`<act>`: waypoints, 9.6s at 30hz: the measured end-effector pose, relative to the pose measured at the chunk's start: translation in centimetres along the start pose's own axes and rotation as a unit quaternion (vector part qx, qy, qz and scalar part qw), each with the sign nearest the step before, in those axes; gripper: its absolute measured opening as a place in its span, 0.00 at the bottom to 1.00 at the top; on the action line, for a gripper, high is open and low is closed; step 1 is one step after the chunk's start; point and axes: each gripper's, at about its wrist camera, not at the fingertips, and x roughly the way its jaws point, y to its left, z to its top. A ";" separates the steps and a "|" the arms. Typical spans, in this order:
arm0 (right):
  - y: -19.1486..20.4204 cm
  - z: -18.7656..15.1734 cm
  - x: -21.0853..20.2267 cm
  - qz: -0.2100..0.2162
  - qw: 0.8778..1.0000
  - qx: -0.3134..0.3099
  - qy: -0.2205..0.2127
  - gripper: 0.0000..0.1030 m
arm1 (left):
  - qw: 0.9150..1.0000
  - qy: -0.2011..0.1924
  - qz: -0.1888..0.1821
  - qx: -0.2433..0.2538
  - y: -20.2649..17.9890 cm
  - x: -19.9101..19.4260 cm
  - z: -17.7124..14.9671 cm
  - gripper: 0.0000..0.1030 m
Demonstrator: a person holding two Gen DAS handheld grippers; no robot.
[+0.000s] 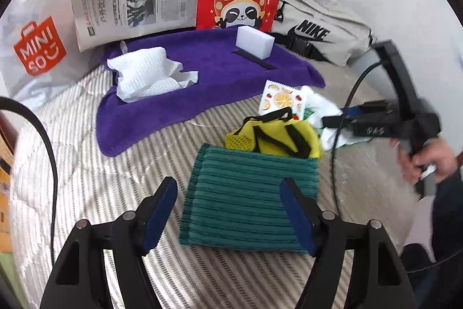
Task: Organize soft objects
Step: 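Grasp the teal ribbed cloth with the left tool while the right tool grasps the white glove, then carry the teal cloth with the left tool while the right tool carries the glove toward the towel, then lower the teal cloth onto the towel and open the left tool while the right tool releases the glove, then move the left tool to the yellow mesh bag while the right tool reaches the orange-print packet, then grasp the yellow mesh bag with the left tool while the right tool grasps the orange-print packet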
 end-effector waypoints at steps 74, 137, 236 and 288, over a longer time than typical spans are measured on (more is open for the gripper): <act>-2.4 0.5 -1.8 0.023 1.000 0.011 -0.009 0.17 | 0.992 -0.014 0.105 -0.067 5.9 0.1 1.7 0.22; 0.2 14.8 3.8 0.017 0.998 -0.036 -0.054 0.15 | 0.990 -0.056 -0.032 -0.125 8.9 7.4 18.2 0.19; 4.6 4.6 1.2 0.065 0.995 -0.075 -0.008 0.08 | 0.992 0.058 0.043 -0.100 3.7 4.4 4.6 0.55; 6.4 3.9 1.4 0.048 0.991 -0.121 -0.019 0.20 | 0.990 0.064 0.038 -0.116 5.1 4.2 2.8 0.55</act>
